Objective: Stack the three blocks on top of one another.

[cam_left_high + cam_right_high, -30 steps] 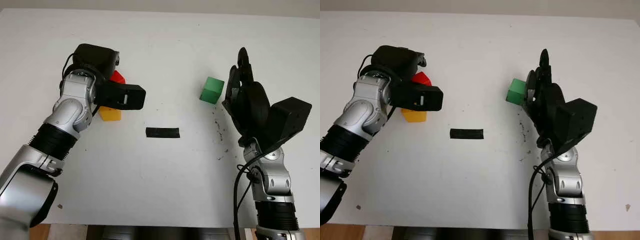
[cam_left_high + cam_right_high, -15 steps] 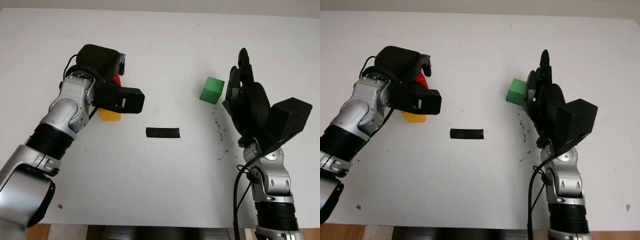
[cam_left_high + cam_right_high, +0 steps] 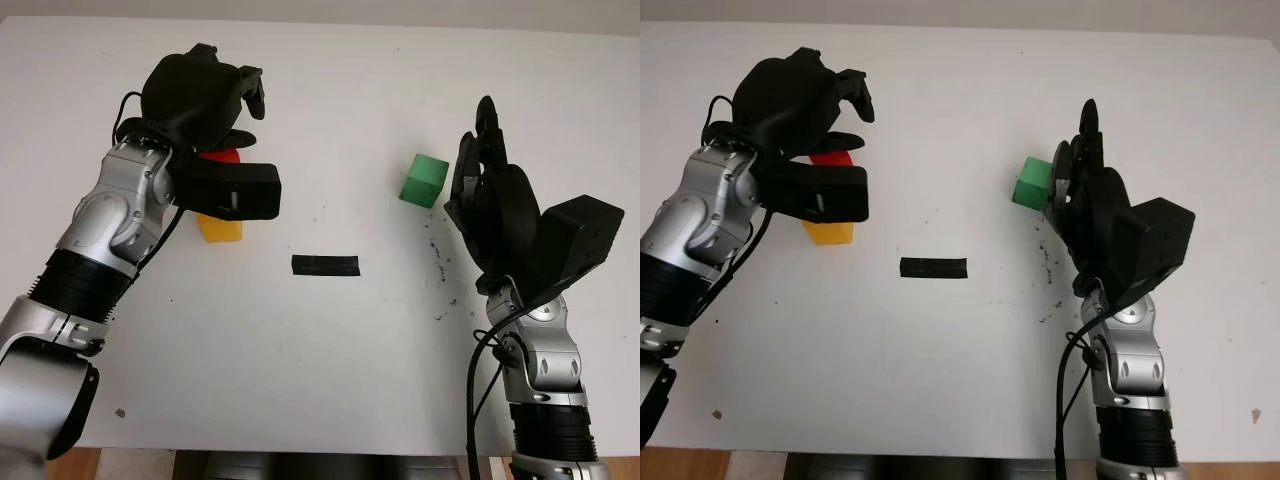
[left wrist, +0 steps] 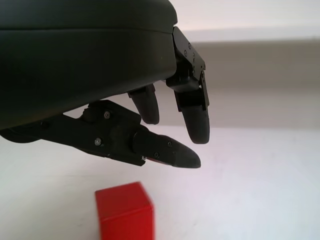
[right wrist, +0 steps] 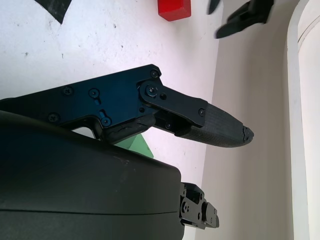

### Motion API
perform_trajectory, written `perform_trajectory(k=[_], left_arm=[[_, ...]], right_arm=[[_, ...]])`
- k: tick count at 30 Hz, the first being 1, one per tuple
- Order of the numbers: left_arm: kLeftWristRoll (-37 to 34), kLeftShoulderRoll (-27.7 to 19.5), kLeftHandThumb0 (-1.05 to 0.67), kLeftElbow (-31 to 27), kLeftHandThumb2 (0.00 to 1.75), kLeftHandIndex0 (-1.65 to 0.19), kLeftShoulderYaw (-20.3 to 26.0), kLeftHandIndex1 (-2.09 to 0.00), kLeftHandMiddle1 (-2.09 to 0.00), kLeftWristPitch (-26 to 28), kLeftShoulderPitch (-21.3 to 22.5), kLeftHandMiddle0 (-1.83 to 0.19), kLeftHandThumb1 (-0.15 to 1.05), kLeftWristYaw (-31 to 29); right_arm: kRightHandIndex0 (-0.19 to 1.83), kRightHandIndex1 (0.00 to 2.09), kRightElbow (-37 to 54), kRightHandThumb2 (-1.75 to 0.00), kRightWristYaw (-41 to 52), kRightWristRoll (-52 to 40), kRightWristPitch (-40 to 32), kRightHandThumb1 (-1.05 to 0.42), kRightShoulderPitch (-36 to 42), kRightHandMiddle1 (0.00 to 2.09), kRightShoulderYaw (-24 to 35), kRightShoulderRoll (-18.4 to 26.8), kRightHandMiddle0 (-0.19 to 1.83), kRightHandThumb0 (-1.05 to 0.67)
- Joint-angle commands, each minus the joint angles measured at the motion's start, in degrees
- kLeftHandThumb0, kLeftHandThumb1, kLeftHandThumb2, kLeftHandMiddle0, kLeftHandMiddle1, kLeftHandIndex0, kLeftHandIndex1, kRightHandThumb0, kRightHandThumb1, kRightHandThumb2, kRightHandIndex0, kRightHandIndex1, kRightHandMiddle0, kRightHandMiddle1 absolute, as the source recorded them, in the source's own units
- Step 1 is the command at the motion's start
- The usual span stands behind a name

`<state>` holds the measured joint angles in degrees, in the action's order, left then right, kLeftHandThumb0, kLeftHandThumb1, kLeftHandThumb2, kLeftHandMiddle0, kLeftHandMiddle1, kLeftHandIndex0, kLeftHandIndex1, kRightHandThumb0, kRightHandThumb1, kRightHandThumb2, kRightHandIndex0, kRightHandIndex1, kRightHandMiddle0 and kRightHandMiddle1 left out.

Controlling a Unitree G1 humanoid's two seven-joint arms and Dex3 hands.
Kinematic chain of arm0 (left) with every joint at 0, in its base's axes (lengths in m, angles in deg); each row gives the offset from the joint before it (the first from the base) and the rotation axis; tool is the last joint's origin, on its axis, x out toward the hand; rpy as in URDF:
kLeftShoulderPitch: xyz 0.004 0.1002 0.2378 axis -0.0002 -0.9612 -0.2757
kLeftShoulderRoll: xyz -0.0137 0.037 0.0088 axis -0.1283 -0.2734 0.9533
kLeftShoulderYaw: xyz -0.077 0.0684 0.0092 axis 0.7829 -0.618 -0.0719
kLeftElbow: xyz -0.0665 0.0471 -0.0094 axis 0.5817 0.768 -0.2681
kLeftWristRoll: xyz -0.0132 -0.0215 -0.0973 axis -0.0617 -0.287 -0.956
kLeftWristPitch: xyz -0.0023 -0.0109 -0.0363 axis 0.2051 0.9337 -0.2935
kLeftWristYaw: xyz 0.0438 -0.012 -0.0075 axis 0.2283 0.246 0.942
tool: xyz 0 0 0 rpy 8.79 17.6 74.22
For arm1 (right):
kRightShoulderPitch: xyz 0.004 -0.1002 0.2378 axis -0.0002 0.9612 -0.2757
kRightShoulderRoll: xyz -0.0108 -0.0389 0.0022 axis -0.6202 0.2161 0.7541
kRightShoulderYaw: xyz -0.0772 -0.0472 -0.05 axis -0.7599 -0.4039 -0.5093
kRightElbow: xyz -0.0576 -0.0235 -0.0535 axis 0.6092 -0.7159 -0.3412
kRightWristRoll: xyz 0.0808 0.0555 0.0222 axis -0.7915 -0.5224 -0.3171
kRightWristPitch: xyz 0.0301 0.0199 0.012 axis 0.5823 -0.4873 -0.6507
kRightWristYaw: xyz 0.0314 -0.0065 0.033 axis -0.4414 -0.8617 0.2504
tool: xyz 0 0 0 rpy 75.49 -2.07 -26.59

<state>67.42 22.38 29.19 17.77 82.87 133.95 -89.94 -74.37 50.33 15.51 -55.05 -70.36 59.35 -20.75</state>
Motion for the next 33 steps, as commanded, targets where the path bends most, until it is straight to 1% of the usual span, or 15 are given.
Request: perform_trajectory(k=[1,3,4,5,7,10,11,13,15,17,20,23,26,29,33], left_arm=[[-2.24,0.45,-0.27,-1.65,0.06,-0.41,2.19,-1.00,-1.30,-1.52,-1.21,-0.05,1.03,1.89],[-3.24,0.47,-0.30,-1.54,0.07,-0.37,3.11,-1.10,-1.20,-2.97,-1.28,-0.07,1.04,4.11],[-3.53,0.09,-0.33,-1.48,0.08,-0.33,3.47,-1.17,-1.04,-3.34,-1.05,-0.09,1.04,4.36],[-4.35,-0.63,-0.38,-1.45,0.07,-0.25,3.93,-1.19,-0.75,-3.88,-0.69,-0.13,1.05,3.51],[-6.11,-2.62,-0.44,-1.36,0.07,-0.05,4.63,-1.20,-0.51,-5.03,0.32,-0.08,1.04,0.21],[-9.30,-8.75,-0.46,1.56,0.05,0.07,4.90,-0.78,-0.22,-10.48,3.98,0.02,1.01,-8.98],[-9.56,-10.75,-0.47,2.79,0.05,0.05,4.57,-0.53,-0.14,-12.02,5.40,0.05,0.98,-12.03],[-9.47,-14.45,-0.50,6.05,0.05,-0.05,3.65,-0.25,-0.07,-15.95,8.52,0.06,0.93,-17.20],[-8.54,-17.55,-0.54,9.82,0.05,-0.10,2.41,-0.16,-0.06,-20.60,11.78,0.07,0.89,-20.72],[-4.13,-20.93,-0.59,12.88,0.04,-0.10,-0.12,-0.11,-0.04,-25.95,14.82,0.10,0.88,-21.04],[3.61,-24.60,-0.63,15.44,0.05,-0.07,-3.85,-0.08,-0.03,-33.40,17.57,0.13,0.87,-17.69],[9.91,-26.37,-0.65,16.09,0.06,-0.06,-6.47,-0.07,-0.03,-37.25,18.75,0.16,0.88,-14.77],[17.58,-28.05,-0.62,17.19,0.04,-0.08,-9.90,-0.07,-0.06,-42.43,19.47,0.12,0.85,-7.07],[24.92,-28.49,-0.64,18.57,0.04,-0.07,-13.07,-0.06,-0.06,-44.31,20.27,0.11,0.83,1.20],[32.16,-27.12,-0.63,21.25,0.06,-0.04,-17.13,-0.05,-0.03,-43.74,21.19,0.16,0.85,9.41]], right_arm=[[-0.19,0.00,0.60,-0.75,-0.20,0.18,0.58,-1.05,0.32,0.00,0.10,-0.22,-0.19,-0.68],[-0.19,0.00,0.77,-0.76,-0.10,0.13,0.39,-1.05,0.32,0.00,0.00,-0.15,-0.19,-0.69],[-0.19,0.00,0.84,-0.76,-0.04,0.07,0.30,-1.05,0.33,0.00,0.00,-0.12,-0.19,-0.69],[-0.19,0.00,0.86,-0.76,0.01,0.02,0.32,-1.05,0.34,0.00,0.03,-0.10,-0.19,-0.69],[-0.19,0.00,0.96,-0.76,-0.01,0.04,0.28,-1.05,0.36,0.00,0.07,-0.05,-0.19,-0.70],[-0.19,0.00,1.01,-0.75,0.12,-0.12,0.76,-1.05,0.52,0.00,0.38,0.04,-0.19,-0.69],[-0.19,0.00,1.17,-0.75,0.06,-0.21,0.63,-1.05,0.63,0.00,0.51,0.02,-0.19,-0.69],[-0.19,0.00,1.35,-0.74,0.19,-0.26,0.59,-1.05,0.91,0.00,0.62,0.18,-0.19,-0.69],[-0.19,0.00,1.90,-0.74,0.36,-0.43,-0.08,-1.05,1.29,0.00,0.67,0.30,-0.19,-0.69],[-0.19,0.00,2.32,-0.76,0.47,-0.60,-0.36,-1.05,1.69,0.00,0.63,0.21,-0.19,-0.68],[-0.19,0.00,2.07,-0.77,0.41,-0.79,0.29,-1.05,1.87,0.00,0.67,-0.18,-0.19,-0.67],[-0.19,0.00,1.80,-0.77,0.34,-0.97,0.71,-1.05,1.86,0.00,0.78,-0.35,-0.19,-0.67],[-0.19,0.00,1.42,-0.76,0.54,-1.24,0.51,-1.05,1.61,0.00,0.72,-0.43,-0.19,-0.67],[-0.19,0.00,1.26,-0.76,0.65,-1.39,0.33,-1.05,1.48,0.00,0.65,-0.39,-0.19,-0.67],[-0.19,0.00,0.67,-0.77,0.62,-1.21,1.19,-1.05,1.44,0.00,0.64,-0.35,-0.19,-0.67]])
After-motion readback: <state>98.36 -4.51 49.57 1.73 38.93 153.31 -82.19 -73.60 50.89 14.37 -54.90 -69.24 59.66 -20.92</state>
